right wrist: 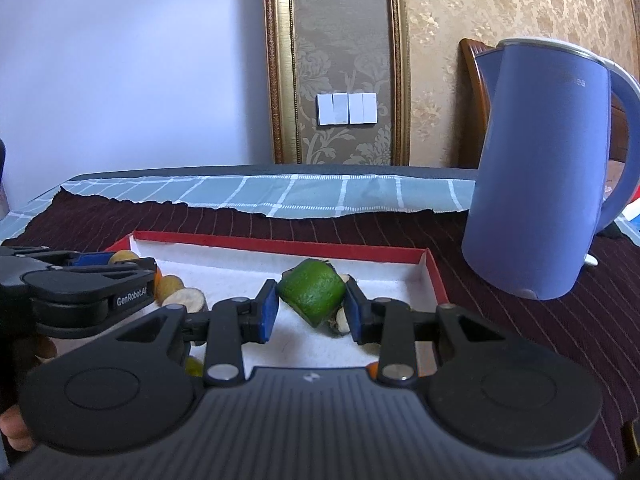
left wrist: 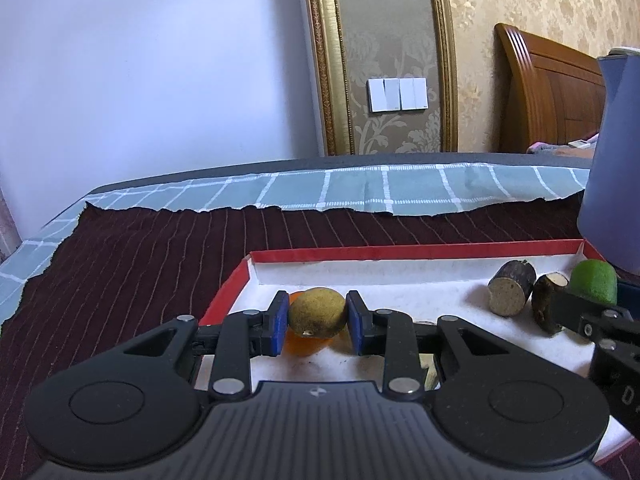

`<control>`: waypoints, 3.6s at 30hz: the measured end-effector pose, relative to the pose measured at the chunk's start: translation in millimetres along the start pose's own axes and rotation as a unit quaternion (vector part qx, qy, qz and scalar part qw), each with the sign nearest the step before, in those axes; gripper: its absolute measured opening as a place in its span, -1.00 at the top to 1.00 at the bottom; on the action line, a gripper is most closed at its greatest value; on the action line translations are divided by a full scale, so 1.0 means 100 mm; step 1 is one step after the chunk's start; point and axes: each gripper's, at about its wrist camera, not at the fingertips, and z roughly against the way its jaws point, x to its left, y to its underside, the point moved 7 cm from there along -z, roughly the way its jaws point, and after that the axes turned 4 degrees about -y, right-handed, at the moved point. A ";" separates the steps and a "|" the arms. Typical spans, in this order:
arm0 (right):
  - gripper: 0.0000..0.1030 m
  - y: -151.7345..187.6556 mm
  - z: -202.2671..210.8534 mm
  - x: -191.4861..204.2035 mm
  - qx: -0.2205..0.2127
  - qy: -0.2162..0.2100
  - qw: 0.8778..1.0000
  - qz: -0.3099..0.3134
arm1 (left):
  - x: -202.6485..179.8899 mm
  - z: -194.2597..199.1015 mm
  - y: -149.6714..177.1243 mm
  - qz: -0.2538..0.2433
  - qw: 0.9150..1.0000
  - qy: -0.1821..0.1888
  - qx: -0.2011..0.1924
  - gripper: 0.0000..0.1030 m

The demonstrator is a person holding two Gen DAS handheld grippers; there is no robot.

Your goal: Organize fruits

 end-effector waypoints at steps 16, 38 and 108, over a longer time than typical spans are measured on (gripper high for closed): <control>0.36 -0.07 -0.16 -0.11 -0.007 0.022 1.000 -0.010 | -0.05 -0.10 -0.07 0.004 1.000 0.002 -0.002 0.42; -0.04 -0.06 -0.25 -0.12 0.001 0.026 1.000 -0.015 | -0.08 -0.17 -0.07 0.001 1.000 -0.002 0.002 0.08; -1.00 0.65 0.81 0.29 0.033 -0.028 0.998 0.046 | 0.48 0.99 0.79 0.028 1.000 0.009 0.011 -0.64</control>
